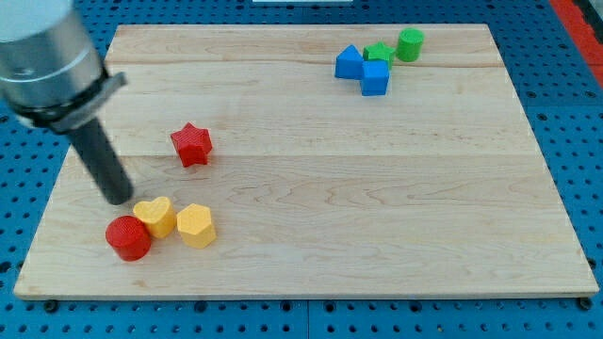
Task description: Move red circle along with the yellow heart below the red star
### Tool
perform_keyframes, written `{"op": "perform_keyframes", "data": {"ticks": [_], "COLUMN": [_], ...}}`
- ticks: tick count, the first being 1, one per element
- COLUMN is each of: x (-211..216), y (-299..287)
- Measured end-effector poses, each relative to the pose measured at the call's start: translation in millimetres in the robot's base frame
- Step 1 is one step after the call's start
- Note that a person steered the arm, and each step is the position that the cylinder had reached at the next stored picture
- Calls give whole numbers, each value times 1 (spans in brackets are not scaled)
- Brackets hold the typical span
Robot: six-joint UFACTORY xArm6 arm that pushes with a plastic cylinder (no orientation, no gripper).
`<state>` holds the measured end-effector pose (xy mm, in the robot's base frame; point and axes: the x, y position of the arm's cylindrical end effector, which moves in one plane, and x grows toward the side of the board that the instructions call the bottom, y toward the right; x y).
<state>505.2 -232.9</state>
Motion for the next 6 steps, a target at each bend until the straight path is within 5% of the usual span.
{"op": "perform_keyframes", "data": {"ticks": [1,2,6], "x": [31,77,59], "y": [-29,7,69]}}
